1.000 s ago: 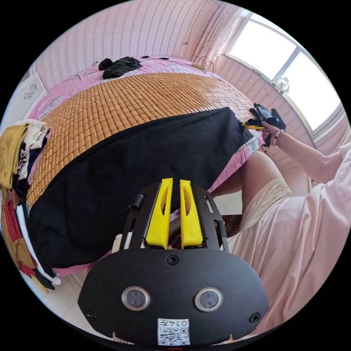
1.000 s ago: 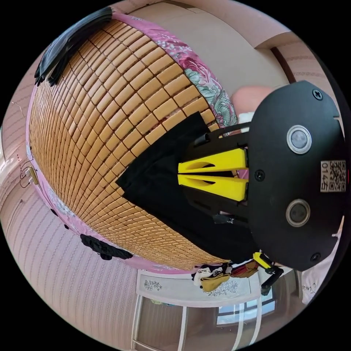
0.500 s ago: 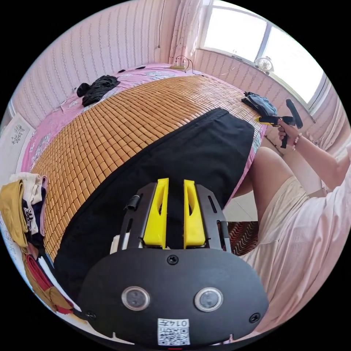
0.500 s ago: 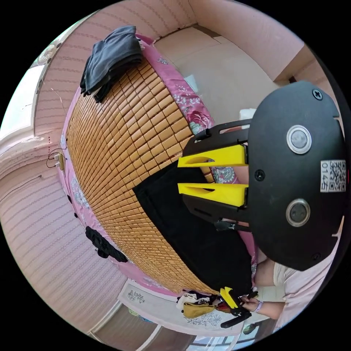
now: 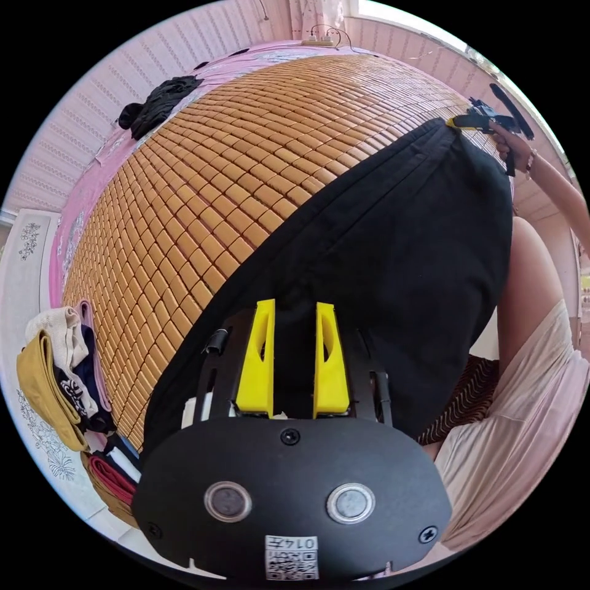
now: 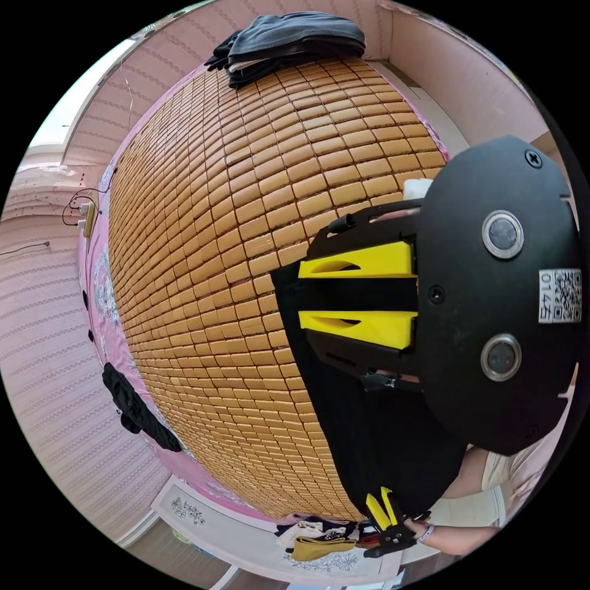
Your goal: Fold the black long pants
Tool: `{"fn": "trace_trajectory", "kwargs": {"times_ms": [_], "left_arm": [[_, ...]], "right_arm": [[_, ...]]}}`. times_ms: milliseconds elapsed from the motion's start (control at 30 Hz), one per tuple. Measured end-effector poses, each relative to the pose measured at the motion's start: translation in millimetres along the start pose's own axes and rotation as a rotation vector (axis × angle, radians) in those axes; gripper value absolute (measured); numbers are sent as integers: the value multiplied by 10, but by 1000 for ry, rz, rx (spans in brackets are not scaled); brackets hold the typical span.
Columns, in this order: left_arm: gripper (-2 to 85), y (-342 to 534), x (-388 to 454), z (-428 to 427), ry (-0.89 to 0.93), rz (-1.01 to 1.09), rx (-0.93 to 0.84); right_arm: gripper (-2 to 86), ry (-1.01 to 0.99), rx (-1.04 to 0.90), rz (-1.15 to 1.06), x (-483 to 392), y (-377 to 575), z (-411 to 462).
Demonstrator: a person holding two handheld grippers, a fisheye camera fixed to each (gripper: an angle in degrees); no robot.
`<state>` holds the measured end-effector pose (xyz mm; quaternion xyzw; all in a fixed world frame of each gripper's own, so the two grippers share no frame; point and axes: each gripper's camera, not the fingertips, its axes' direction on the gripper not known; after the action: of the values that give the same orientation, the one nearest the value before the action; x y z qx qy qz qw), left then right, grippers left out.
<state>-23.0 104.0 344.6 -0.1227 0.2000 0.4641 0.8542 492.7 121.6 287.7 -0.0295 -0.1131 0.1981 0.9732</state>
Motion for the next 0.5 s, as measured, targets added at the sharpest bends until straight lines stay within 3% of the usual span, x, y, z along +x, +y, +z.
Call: {"fn": "trace_trajectory", "kwargs": {"times_ms": [167, 433, 500], "left_arm": [[3, 91, 159, -45, -60, 80, 20], [-10, 594, 154, -525, -26, -14, 246], [-10, 761, 125, -800, 7, 2, 341]], "right_arm": [[-1, -35, 74, -57, 4, 143, -240], [-8, -180, 286, -99, 249, 809, -1197], [-7, -143, 250, -72, 237, 867, -1420]]}}
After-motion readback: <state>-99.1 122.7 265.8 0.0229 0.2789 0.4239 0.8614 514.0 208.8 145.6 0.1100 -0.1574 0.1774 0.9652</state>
